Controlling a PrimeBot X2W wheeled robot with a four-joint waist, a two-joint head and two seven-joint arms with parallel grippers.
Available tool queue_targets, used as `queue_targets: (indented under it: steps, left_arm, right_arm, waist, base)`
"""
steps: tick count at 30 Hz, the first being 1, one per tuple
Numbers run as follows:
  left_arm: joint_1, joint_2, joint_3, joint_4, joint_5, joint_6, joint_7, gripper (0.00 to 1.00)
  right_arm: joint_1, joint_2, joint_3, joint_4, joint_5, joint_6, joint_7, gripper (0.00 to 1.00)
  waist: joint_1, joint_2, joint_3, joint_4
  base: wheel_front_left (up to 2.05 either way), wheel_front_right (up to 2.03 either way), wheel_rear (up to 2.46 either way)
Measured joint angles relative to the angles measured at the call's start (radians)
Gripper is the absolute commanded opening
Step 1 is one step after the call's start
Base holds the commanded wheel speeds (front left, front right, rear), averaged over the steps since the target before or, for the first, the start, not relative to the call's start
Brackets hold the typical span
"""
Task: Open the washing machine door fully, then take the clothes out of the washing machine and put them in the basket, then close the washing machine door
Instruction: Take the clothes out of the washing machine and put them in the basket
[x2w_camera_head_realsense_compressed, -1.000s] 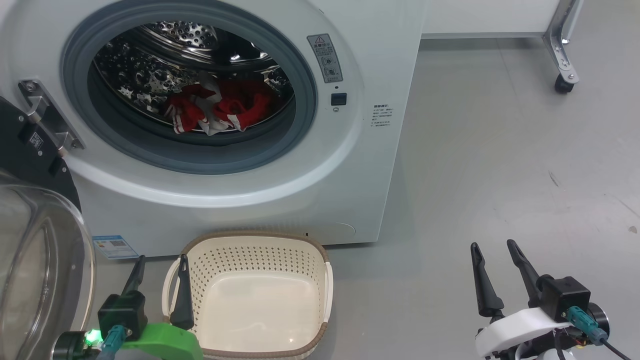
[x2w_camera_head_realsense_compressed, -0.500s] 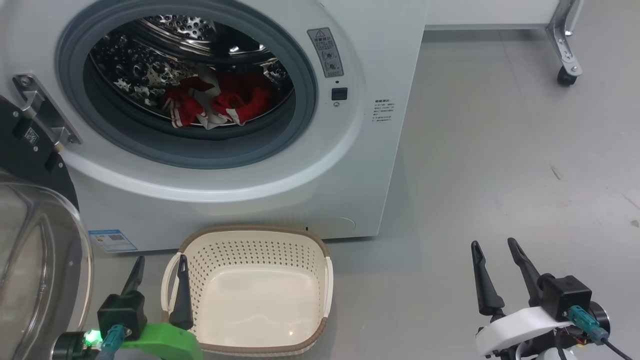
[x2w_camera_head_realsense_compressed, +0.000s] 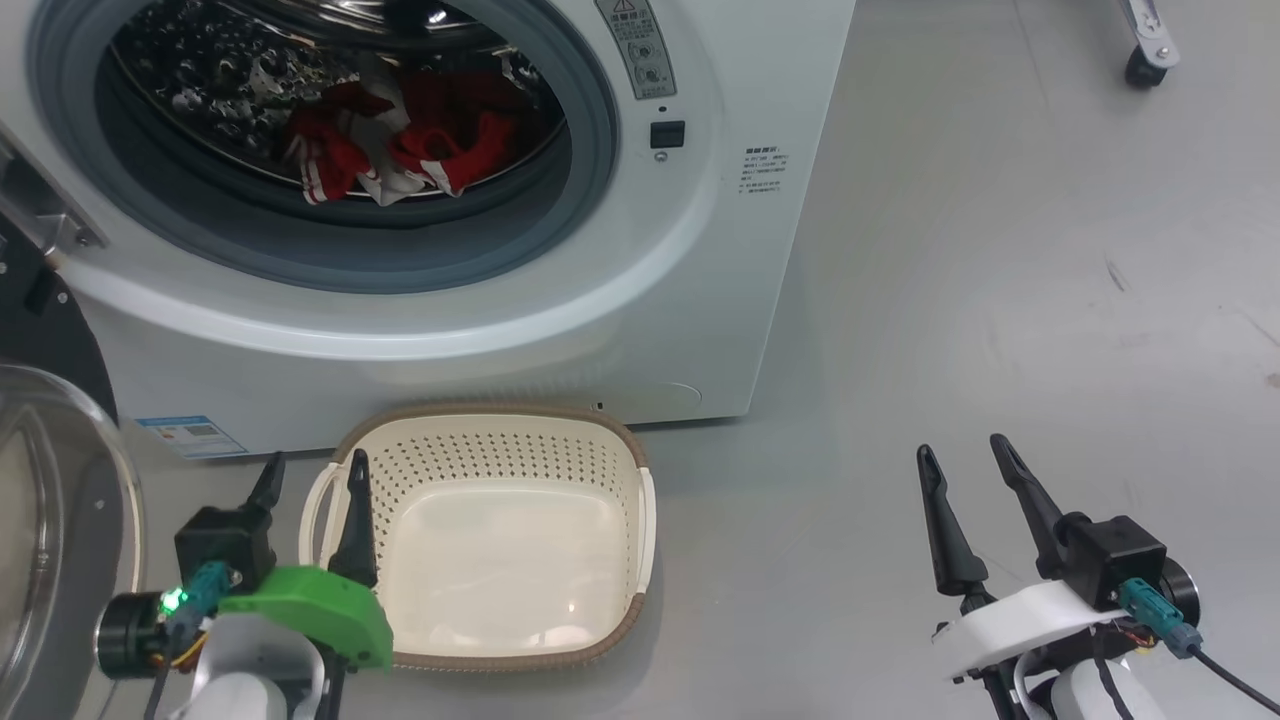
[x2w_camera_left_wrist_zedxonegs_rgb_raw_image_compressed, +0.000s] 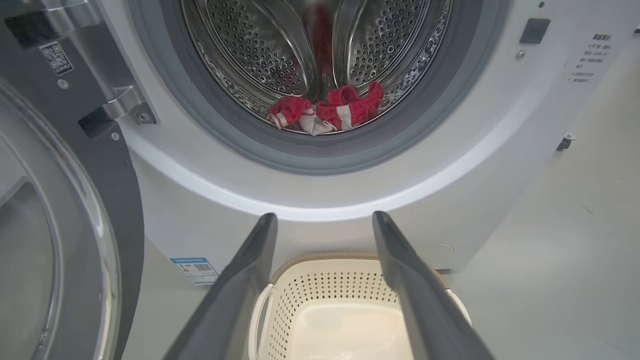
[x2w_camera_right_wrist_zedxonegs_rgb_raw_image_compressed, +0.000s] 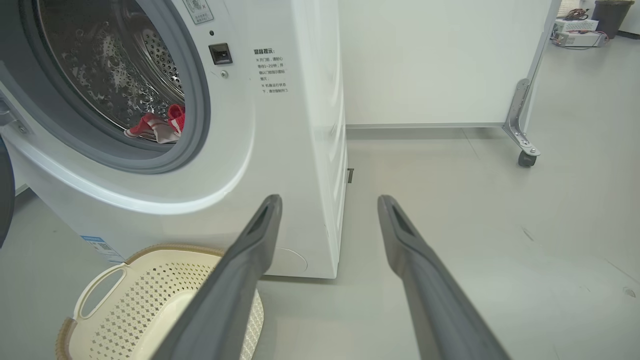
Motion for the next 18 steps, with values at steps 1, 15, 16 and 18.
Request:
queue_targets:
  steps: [1, 15, 16, 18]
  left_arm:
    - [-0.017, 0.003, 0.002, 0.008, -0.003, -0.002, 0.009, 1.0]
    - [-0.282, 0.067, 0.021, 0.142, -0.055, -0.062, 0.193, 1.0]
    - [-0.306, 0.071, 0.022, 0.146, -0.058, -0.063, 0.205, 1.0]
    - [-0.355, 0.084, 0.025, 0.152, -0.06, -0.072, 0.227, 1.0]
  right_arm:
    - [-0.007, 0.0, 0.004, -0.001, -0.001, 0.002, 0.0, 1.0]
    - [-0.074, 0.017, 0.016, -0.004, -0.003, 0.01, 0.0, 1.0]
    - [-0.078, 0.019, 0.016, -0.004, -0.003, 0.01, 0.0, 1.0]
    - [-0.081, 0.022, 0.017, -0.004, 0.0, 0.012, 0.0, 1.0]
  waist:
    - [0.0, 0.0, 0.008, -0.004]
    - [0.0, 0.0, 0.112, -0.101]
    - [0.0, 0.0, 0.12, -0.11]
    - [0.0, 0.0, 0.136, -0.127]
  base:
    - [0.0, 0.0, 0.0]
    - [0.0, 0.0, 0.0]
    - [0.0, 0.0, 0.0]
    - [0.0, 0.0, 0.0]
